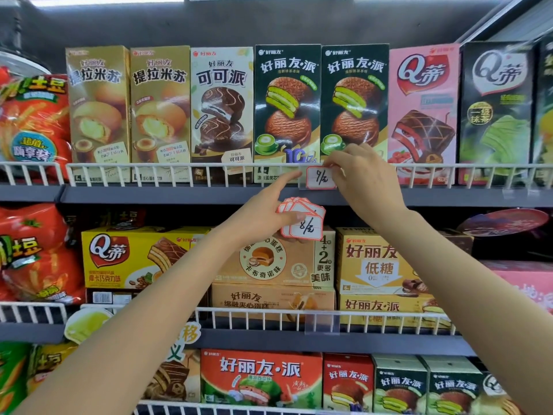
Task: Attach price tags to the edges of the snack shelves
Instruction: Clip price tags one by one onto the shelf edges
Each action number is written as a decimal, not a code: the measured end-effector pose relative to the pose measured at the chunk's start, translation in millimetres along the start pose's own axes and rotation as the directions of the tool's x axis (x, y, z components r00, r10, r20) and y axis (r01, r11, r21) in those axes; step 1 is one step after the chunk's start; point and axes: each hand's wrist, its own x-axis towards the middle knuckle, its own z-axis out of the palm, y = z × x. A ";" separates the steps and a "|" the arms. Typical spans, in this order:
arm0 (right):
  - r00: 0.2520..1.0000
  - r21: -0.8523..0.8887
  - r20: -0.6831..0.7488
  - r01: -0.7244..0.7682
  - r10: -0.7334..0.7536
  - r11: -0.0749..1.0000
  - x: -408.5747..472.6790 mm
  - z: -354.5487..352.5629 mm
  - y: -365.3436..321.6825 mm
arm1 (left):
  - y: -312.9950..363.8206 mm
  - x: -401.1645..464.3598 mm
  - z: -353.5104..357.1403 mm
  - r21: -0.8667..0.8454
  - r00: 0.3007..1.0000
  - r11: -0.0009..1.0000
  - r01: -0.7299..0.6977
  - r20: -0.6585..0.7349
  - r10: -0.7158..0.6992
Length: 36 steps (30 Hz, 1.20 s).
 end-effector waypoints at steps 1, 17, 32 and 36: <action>1.000 0.001 0.010 -0.005 0.005 1.000 -0.1 -0.5 -0.3 | 0.1 0.1 0.1 -0.008 1.000 1.000 0.002 0.002 -0.002; 0.994 0.134 0.061 -0.099 0.091 0.986 3.3 0.2 -2.3 | 4.1 1.0 -2.3 0.012 1.000 1.000 0.008 -0.002 -0.008; 0.994 -0.046 -0.109 0.005 -0.011 0.999 0.3 6.7 -4.5 | 5.8 2.6 -4.7 0.067 0.999 0.997 -0.034 -0.009 0.035; 0.990 -0.143 -0.110 0.066 -0.082 0.987 -7.5 7.2 -2.8 | 10.9 3.1 -5.5 0.101 0.998 0.994 -0.051 -0.034 0.054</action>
